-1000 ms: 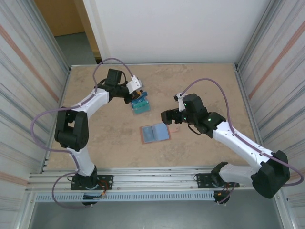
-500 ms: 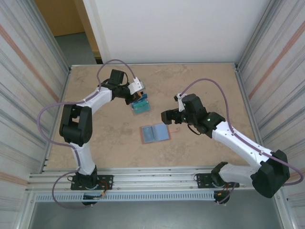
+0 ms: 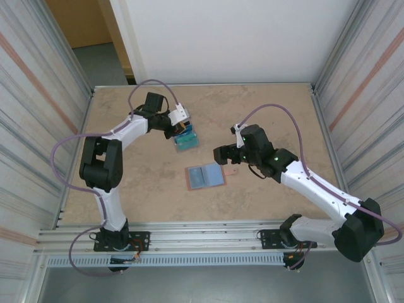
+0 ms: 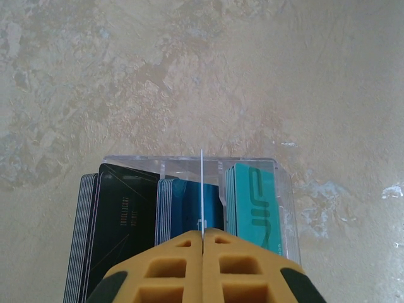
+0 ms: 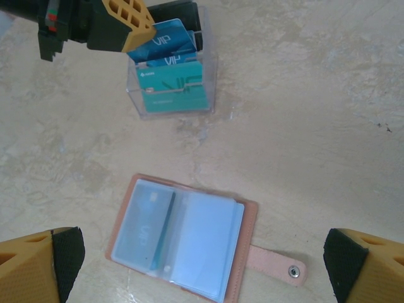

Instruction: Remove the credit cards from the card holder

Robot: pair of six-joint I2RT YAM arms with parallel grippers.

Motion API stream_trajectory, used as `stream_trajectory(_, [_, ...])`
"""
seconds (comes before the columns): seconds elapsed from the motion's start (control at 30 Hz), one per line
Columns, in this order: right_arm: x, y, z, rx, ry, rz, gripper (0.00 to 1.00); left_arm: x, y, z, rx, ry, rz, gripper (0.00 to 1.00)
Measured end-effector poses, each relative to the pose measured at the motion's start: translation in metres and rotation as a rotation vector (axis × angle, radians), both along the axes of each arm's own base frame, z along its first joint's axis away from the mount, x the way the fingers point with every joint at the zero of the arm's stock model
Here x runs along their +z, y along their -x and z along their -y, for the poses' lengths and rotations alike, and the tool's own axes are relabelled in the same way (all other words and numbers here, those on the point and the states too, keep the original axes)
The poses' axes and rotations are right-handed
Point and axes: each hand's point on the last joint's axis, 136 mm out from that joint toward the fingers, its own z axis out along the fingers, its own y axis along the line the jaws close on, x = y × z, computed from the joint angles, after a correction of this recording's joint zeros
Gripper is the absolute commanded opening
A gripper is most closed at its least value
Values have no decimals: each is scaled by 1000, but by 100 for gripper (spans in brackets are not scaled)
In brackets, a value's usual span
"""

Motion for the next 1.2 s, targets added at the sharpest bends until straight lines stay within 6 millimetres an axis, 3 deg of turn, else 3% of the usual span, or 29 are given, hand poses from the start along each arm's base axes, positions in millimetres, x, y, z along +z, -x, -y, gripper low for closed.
stream_trajectory(0.27, [0,0,0,0,0,0,99,-10,0,-2,5,-15,-20,4])
stream_trajectory(0.5, [0,0,0,0,0,0,99,-10,0,-2,6,-16,-22,15])
stream_trajectory(0.7, [4,-1,-1,1,-4,5,99,-10,0,-2,8,-17,-21,18])
stream_trajectory(0.9, [4,1,-3,9,-3,6,99,11,1,-2,17,0,16,19])
stream_trajectory(0.97, [2,3,-5,13,5,1,99,24,4,-3,26,15,41,28])
stream_trajectory(1.2, [-5,8,-17,28,80,-14,95,83,25,-14,103,90,164,78])
